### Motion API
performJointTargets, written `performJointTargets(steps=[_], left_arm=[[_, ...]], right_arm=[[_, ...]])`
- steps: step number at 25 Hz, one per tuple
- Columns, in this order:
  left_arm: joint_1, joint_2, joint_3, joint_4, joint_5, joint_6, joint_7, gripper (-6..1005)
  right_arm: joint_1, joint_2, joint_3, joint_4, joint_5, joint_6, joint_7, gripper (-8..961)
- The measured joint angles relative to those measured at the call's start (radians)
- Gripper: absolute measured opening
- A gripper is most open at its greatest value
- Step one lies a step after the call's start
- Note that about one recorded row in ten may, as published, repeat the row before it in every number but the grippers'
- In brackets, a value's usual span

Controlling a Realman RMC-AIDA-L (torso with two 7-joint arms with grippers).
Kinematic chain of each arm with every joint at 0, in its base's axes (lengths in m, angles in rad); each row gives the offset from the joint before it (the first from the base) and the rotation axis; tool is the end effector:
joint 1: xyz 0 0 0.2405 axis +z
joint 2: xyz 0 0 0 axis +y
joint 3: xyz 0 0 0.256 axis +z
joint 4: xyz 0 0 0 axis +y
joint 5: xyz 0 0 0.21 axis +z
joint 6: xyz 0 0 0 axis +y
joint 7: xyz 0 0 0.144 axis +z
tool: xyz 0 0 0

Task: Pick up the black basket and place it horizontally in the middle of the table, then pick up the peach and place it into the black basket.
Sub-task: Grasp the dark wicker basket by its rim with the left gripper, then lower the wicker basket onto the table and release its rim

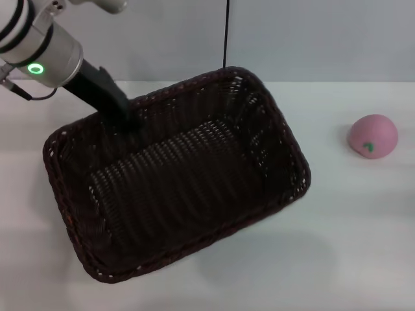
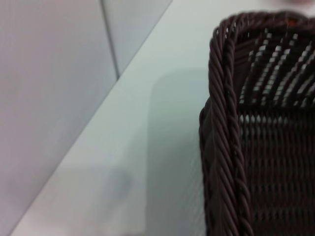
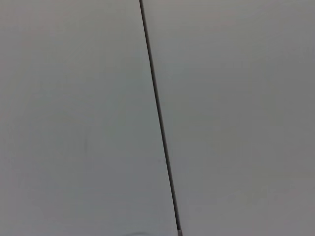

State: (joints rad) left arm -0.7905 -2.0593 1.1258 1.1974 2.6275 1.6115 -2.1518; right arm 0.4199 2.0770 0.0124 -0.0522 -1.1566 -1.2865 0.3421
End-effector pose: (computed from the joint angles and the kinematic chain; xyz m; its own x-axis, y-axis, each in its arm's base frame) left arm -0.1629 0.3931 0.0292 0.8748 0.4068 -0.2633 0.3072 -0.8858 -0.3478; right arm 0.3817 0.3080 0.0579 0.6176 0.1637 -0.7693 -0.7858 0.1701 -0.5947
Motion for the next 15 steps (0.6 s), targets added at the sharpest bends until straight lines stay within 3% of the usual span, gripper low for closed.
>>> performJointTargets(steps=[6, 15], left_arm=[[0.018, 0.001, -0.013, 0.101, -0.064, 0.070, 0.054, 188], [-0.007, 0.002, -0.019, 0.108, -0.091, 0.112, 0.127, 164]], right_arm=[[0.001, -0.001, 0.000, 0.000, 0.000, 0.014, 0.000, 469], [0.003, -0.002, 0.000, 0.001, 0.000, 0.015, 0.000, 468]])
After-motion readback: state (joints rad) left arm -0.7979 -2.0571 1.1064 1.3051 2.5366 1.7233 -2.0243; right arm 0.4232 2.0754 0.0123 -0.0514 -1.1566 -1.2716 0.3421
